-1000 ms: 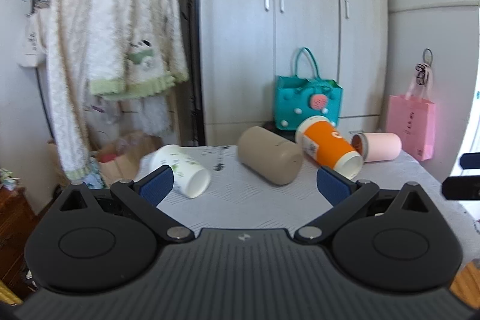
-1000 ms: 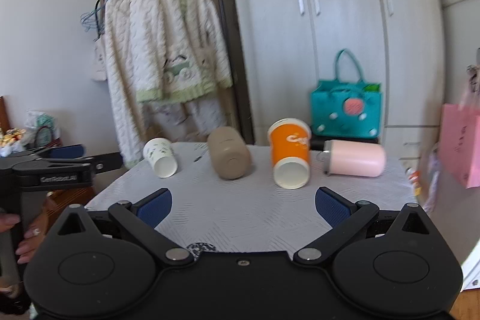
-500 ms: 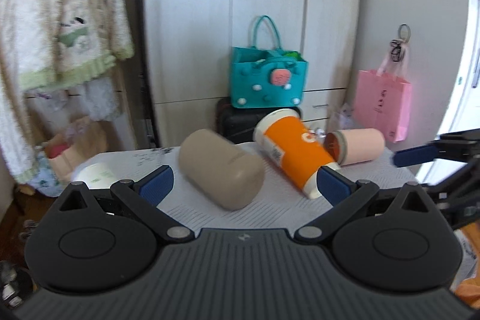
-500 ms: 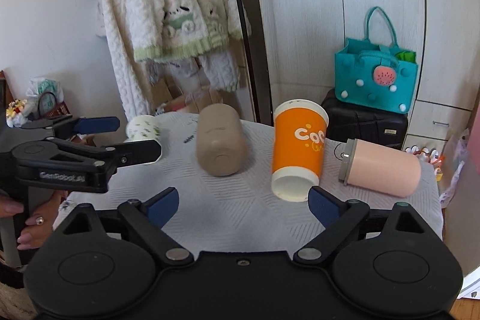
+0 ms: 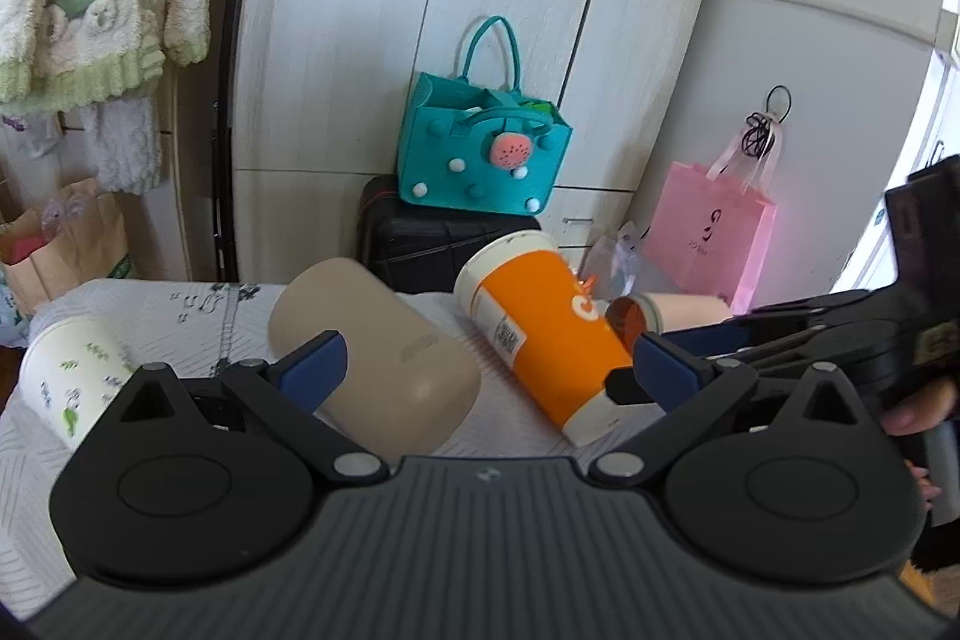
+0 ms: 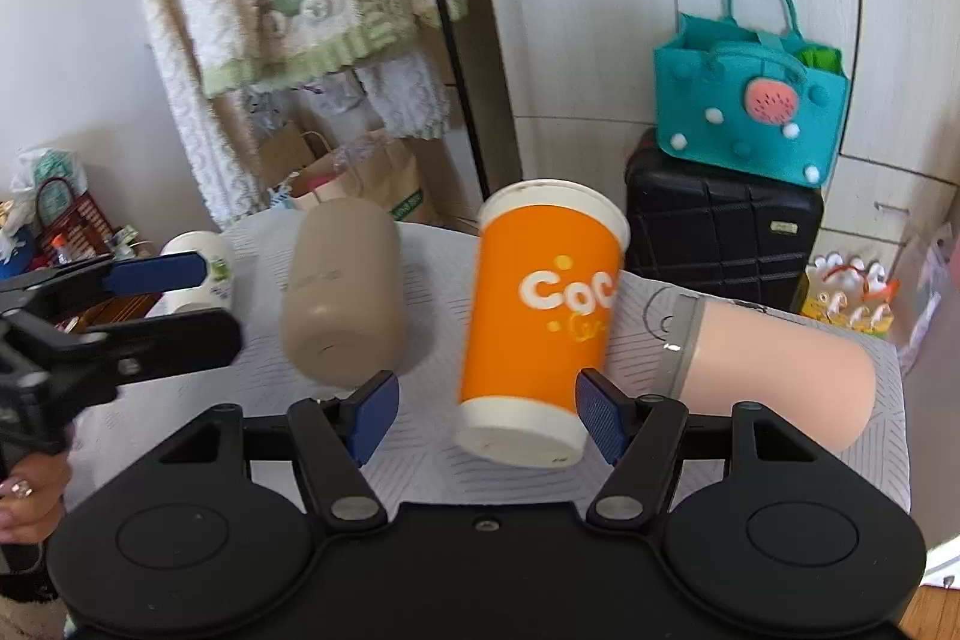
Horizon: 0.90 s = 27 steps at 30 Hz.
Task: Flip cup upright
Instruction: 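Move the right gripper to the tipped orange cup and close around it, then lift the orange cup with the right gripper while the left tool approaches it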
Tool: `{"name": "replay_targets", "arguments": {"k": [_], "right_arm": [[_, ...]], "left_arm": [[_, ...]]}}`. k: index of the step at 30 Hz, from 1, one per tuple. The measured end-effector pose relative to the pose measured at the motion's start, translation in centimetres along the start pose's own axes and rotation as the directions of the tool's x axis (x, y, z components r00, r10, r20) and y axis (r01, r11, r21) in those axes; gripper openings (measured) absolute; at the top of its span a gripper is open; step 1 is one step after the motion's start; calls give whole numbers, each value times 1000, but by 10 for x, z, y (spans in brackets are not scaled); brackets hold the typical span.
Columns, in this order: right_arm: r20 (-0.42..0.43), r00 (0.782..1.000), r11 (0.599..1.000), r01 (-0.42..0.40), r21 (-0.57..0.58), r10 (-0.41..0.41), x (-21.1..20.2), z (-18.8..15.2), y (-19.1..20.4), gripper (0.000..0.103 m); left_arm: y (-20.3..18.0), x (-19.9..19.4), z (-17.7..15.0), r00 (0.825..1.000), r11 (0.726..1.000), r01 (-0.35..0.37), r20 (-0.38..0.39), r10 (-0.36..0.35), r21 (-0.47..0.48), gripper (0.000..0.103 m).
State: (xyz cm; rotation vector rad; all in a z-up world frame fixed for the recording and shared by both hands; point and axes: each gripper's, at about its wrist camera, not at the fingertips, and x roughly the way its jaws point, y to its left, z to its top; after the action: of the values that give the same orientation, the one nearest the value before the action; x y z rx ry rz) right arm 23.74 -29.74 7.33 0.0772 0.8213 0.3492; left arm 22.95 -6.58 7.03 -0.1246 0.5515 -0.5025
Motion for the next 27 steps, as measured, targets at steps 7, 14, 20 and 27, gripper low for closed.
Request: {"name": "replay_targets", "arguments": {"k": [7, 14, 20, 27], "right_arm": [[-53, 999, 1000, 13, 2, -13, 27, 10, -9, 79], [-47, 998, 999, 31, 32, -30, 43, 8, -10, 74], [-35, 999, 999, 39, 28, -38, 39, 7, -5, 70], [-31, 998, 999, 47, 23, -47, 24, -1, 5, 70]], "left_arm": [[2, 4, 0, 1000, 1000, 7, 4, -7, 1, 103], [6, 5, -4, 1000, 1000, -8, 4, 8, -5, 103], [4, 3, -6, 1000, 1000, -15, 3, 15, 15, 103], [3, -7, -10, 1000, 1000, -9, 4, 9, 15, 103]]}}
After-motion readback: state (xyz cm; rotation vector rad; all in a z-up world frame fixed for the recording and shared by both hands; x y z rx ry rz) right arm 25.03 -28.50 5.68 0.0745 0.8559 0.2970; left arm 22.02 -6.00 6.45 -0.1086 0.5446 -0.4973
